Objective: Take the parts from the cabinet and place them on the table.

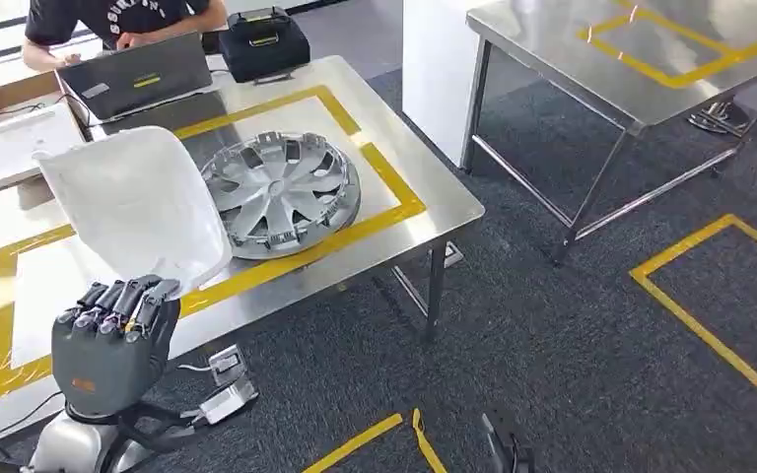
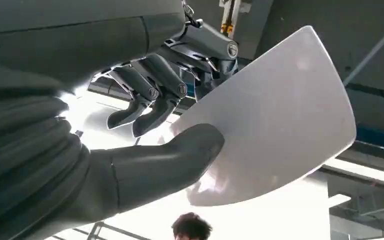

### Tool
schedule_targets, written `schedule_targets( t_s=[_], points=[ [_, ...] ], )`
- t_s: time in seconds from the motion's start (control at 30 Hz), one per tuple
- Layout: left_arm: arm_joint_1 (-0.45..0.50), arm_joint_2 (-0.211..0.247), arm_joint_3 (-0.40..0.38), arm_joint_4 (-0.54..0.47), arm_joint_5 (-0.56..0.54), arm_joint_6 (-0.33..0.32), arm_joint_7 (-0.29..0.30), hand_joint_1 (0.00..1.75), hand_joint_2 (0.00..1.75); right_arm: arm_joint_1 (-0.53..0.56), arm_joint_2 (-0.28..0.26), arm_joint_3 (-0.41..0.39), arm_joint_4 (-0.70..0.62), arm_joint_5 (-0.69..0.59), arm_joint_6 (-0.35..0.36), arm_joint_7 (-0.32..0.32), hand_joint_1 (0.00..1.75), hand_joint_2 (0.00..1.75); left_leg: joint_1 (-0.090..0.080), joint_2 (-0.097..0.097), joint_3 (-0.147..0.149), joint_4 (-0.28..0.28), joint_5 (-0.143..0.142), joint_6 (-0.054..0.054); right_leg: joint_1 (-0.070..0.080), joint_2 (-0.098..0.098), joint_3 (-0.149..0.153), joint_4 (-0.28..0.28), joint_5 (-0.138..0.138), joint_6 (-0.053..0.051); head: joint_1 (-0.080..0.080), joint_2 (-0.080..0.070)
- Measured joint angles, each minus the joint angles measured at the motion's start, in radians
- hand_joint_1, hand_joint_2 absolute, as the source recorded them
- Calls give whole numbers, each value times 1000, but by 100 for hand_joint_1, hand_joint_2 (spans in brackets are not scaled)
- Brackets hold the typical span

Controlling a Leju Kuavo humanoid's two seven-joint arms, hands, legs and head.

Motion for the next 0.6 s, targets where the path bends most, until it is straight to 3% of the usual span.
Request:
schedule_targets(
  t_s=[0.07,0.1,0.13,0.2,0.23,0.27,0.3,0.37,0.4,0.43,0.47,0.5,0.53,0.57,0.6],
  points=[
    [3,0,0,0,4,-22,3,175,175,1,0,0,0,5,0,-2,0,0,0,0,-94,142,-62,-2,3,-7,4,0,-9,-5,0,0],
    [7,0,1,2,5,-31,5,175,175,2,0,0,0,8,-1,-2,0,0,0,0,-125,176,-64,-1,5,-10,7,0,-13,-7,0,0],
    [12,0,2,1,5,-35,6,175,175,2,0,0,0,11,-1,-2,0,0,-1,0,-134,165,-40,4,7,-14,12,0,-18,-8,-1,0],
    [13,1,7,1,5,-40,8,175,175,2,0,0,0,11,-2,-2,0,0,-6,9,-87,22,66,22,13,-29,30,0,-31,-9,0,0],
    [12,1,8,0,5,-40,8,175,175,2,0,0,0,11,-4,-2,0,0,-14,33,-53,-65,120,36,14,-37,39,0,-38,-8,0,0],
    [12,0,8,-1,6,-40,8,175,175,2,2,0,0,11,-5,-2,0,0,-27,72,-41,-107,126,46,16,-44,47,0,-43,-6,1,0],
    [11,0,8,-1,6,-40,8,175,175,2,2,0,0,11,-5,-2,0,0,-28,72,-45,-106,80,45,19,-51,47,0,-47,0,-2,0],
    [12,0,9,-2,3,-41,11,175,175,3,2,0,0,12,-6,-1,0,0,-28,58,-38,-108,120,49,19,-73,52,-2,-57,15,-2,0],
    [12,0,11,-2,-6,-41,15,175,175,1,2,0,0,13,-6,-1,0,0,-27,45,-37,-111,123,51,21,-84,59,-5,-60,20,-1,0],
    [13,-2,13,-3,-11,-41,17,175,175,-2,2,0,0,14,-8,-1,0,0,-11,34,-26,-124,132,54,19,-79,58,-1,-69,26,-2,0],
    [13,-2,15,-3,-15,-40,19,175,175,-4,2,0,0,15,-8,-2,0,0,-11,25,-22,-130,132,58,19,-40,53,21,-81,33,2,0],
    [13,-3,15,-4,-16,-39,19,175,175,-5,2,0,0,15,-8,-1,0,0,-9,16,-22,-130,133,62,14,-16,20,84,-116,36,3,0],
    [15,-5,15,-4,-21,-35,19,175,175,-4,1,0,0,16,-9,0,0,0,-9,4,-22,-130,132,64,12,-5,-23,165,-151,40,4,0],
    [18,-5,15,-4,-26,-31,19,175,175,-1,0,0,0,16,-9,1,0,0,-8,-8,-22,-130,131,65,10,-2,-64,236,-172,44,5,0],
    [22,-5,15,-4,-28,-27,21,175,175,2,0,0,0,16,-9,1,0,0,-8,-21,-22,-129,130,65,9,-1,-97,281,-175,47,4,0]
  ],
)
